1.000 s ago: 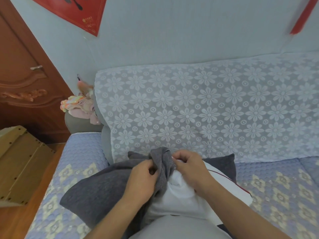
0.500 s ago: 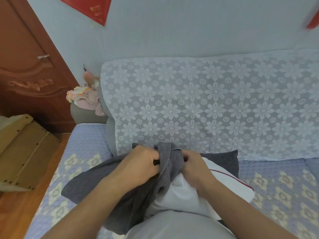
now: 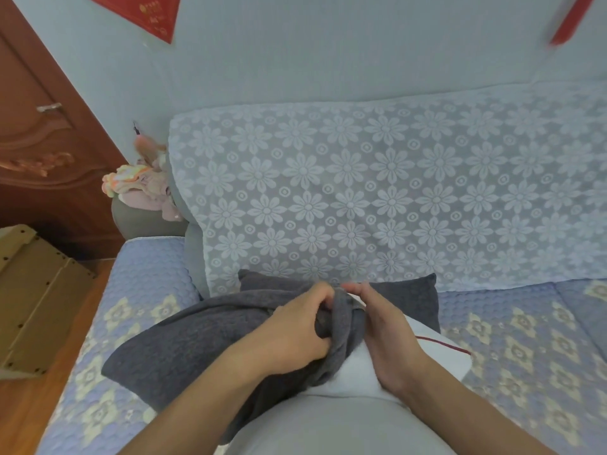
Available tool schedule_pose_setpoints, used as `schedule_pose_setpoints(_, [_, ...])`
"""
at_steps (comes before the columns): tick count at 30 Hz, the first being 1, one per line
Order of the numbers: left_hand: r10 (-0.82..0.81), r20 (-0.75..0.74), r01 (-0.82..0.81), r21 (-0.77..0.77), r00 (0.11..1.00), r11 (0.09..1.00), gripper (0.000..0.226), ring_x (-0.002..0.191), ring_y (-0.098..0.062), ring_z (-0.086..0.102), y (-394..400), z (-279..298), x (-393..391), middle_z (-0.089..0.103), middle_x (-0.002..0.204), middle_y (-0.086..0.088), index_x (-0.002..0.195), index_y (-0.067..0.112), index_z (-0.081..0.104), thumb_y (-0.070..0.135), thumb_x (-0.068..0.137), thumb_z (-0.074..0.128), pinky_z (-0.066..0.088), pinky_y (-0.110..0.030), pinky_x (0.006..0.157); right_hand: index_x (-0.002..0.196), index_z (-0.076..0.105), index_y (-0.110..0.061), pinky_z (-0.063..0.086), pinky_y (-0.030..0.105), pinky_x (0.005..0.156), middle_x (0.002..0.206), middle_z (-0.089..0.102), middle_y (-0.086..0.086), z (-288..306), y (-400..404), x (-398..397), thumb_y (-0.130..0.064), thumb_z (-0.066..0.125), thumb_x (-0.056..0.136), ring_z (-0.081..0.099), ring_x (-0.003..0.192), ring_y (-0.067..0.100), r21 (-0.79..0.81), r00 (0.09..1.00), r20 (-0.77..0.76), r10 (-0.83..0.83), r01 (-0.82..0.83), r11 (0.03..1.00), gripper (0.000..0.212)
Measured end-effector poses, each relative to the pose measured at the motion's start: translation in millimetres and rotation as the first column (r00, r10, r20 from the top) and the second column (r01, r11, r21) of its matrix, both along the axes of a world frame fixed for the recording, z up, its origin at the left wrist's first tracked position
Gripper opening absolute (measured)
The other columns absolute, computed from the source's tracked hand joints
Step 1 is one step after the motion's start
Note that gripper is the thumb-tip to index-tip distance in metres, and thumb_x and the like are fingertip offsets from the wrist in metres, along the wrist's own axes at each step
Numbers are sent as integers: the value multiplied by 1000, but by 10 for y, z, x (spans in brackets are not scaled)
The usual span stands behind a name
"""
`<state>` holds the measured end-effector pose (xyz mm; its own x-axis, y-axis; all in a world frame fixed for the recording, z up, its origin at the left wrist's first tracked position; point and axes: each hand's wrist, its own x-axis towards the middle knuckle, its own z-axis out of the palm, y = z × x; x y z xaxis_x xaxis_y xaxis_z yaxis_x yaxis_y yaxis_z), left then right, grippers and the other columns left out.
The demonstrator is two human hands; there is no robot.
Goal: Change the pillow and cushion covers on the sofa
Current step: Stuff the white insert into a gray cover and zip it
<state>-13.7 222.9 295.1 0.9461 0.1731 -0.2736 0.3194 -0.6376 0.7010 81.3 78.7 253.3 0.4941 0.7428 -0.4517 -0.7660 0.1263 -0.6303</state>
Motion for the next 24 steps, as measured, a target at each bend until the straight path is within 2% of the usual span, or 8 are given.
schedule_pose_setpoints(2, [-51,48,41,194,998,980,36,103,-11,49,-58,-34,23,47,109,14,114,45,45,30,88,65,42,-37,96,123,60,-7,39,58,111,127,60,29,14,1,10,-48,57,97,56,123,44,-5,999,-19,-28,28,1000,49])
schedule_pose_setpoints(7, [-28,151,-43,451,988,891,50,104,-15,36,-164,-178,-91,33,111,8,136,50,46,42,90,64,37,-32,91,125,58,-6,52,46,94,116,65,22,20,10,15,-9,63,88,66,104,35,31,998,0,-63,63,998,37])
schedule_pose_setpoints(11, [22,234,-104,344,972,933,51,94,-14,45,-125,-312,-128,42,98,9,132,49,52,34,86,68,45,-34,86,132,55,-3,49,49,98,121,65,26,13,11,22,-4,58,89,64,106,37,14,997,-7,-72,72,997,43])
schedule_pose_setpoints(16, [337,277,-332,-68,900,941,41,85,-2,59,-201,-297,-176,64,89,14,104,40,51,24,81,80,45,-18,73,123,59,-3,57,41,85,119,67,23,33,28,-23,6,58,91,69,99,33,-63,986,134,-97,106,992,33])
schedule_pose_setpoints(18, [391,286,-380,-97,875,920,36,68,-8,54,-220,-286,-191,62,77,9,91,31,48,23,79,80,43,-26,62,112,64,-13,56,25,78,114,70,11,107,18,-60,-1,67,90,72,93,20,-243,883,469,-28,160,957,25])
schedule_pose_setpoints(20, [391,312,-397,-46,866,917,32,69,-7,52,-214,-246,-208,60,75,11,86,31,50,19,79,79,41,-26,63,96,64,-24,48,14,73,101,67,-1,162,-49,-69,-17,78,84,67,84,9,-432,654,744,134,318,844,20])
schedule_pose_setpoints(22, [318,355,-369,85,879,926,28,80,-6,51,-184,-192,-205,59,80,15,88,32,55,15,79,76,41,-26,72,80,62,-26,40,15,64,79,61,-10,208,-138,-85,-29,80,80,57,70,2,-521,517,805,290,384,762,19])
schedule_pose_setpoints(24, [194,363,-286,218,911,933,22,81,-9,50,-156,-126,-182,59,82,14,88,28,60,12,78,72,40,-29,73,72,62,-24,36,17,56,60,56,-13,207,-182,-91,-34,77,83,49,56,0,-605,565,734,375,296,739,21])
